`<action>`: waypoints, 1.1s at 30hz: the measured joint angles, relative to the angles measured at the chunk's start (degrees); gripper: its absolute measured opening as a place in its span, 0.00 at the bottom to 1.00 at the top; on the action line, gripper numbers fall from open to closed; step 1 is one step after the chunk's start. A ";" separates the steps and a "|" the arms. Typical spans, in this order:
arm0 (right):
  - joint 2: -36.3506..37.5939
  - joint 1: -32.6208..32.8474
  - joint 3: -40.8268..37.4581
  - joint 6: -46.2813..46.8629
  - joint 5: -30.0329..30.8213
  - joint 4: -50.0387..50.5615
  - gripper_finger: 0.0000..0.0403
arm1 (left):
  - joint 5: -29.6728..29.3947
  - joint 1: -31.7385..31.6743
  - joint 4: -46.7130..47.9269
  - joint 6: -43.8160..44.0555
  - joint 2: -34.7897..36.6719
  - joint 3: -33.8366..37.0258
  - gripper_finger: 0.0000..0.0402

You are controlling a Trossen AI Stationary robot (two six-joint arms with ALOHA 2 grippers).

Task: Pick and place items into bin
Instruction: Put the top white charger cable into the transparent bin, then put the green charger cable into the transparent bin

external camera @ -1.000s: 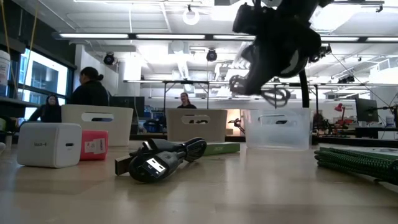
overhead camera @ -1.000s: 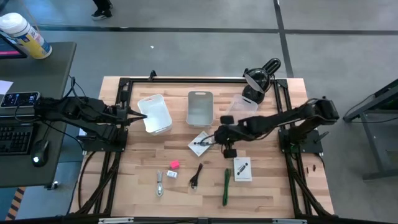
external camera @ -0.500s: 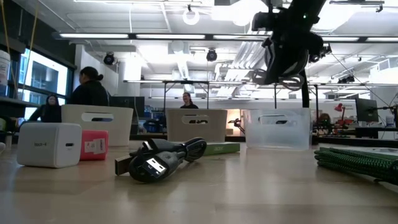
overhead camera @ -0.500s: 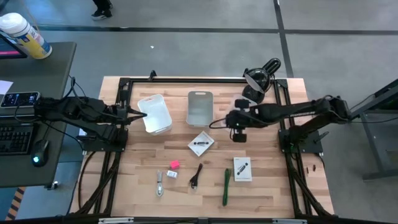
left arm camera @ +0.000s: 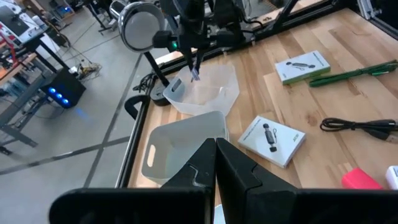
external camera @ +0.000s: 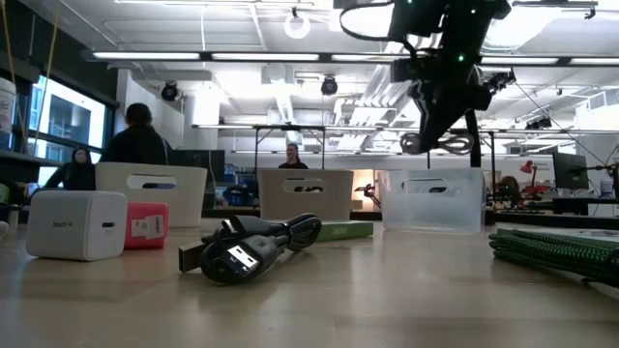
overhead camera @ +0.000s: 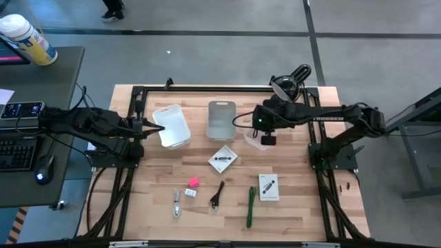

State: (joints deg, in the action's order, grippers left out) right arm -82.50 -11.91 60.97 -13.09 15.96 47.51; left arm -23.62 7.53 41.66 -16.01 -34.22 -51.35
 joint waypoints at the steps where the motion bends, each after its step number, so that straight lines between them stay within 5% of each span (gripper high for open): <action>1: -0.18 -0.25 0.00 -0.22 -0.63 0.31 0.08 | -0.01 0.00 0.00 0.00 -0.18 0.00 0.00; 20: -4.39 -1.83 0.00 0.57 -2.03 4.12 0.11 | 0.01 0.00 -0.02 0.02 -1.68 -0.01 0.00; 33: -4.15 -1.65 0.00 1.82 -3.30 4.12 0.28 | -0.01 0.00 -0.01 0.11 -1.68 -0.02 0.00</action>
State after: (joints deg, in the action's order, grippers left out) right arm -86.65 -13.57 60.97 -11.26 12.67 51.63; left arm -23.64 7.53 41.65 -15.90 -35.90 -51.37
